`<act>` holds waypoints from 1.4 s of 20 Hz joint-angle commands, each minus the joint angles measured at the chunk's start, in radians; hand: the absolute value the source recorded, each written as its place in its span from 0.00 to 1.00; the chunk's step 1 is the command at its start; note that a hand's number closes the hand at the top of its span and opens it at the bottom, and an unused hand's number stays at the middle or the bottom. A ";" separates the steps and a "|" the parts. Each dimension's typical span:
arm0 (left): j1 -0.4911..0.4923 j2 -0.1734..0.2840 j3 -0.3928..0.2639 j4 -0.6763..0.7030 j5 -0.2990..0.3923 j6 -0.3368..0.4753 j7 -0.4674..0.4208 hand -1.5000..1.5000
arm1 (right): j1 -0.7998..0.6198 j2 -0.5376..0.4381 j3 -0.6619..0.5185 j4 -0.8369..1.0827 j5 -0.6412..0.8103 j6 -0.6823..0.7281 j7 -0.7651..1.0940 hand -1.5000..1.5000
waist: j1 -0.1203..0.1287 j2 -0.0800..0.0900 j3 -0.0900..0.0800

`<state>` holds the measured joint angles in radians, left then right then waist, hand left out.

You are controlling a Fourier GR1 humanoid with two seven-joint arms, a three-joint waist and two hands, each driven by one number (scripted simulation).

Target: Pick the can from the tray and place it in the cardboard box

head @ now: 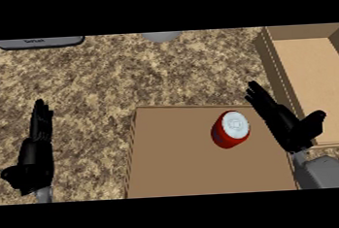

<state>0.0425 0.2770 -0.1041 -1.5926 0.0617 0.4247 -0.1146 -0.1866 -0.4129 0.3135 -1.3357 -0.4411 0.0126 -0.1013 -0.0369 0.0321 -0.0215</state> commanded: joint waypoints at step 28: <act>-0.123 0.181 -0.080 0.175 -0.069 -0.270 0.106 0.50 | 1.236 0.317 -0.027 -0.672 0.839 -0.912 -0.704 0.00 | 0.002 -0.023 0.015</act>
<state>-0.0335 0.4436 -0.1920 -1.4363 -0.0112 0.1854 -0.0193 0.8777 -0.1508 0.1709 -1.8919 0.2430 -0.7880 -0.8516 -0.0643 0.0033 -0.0064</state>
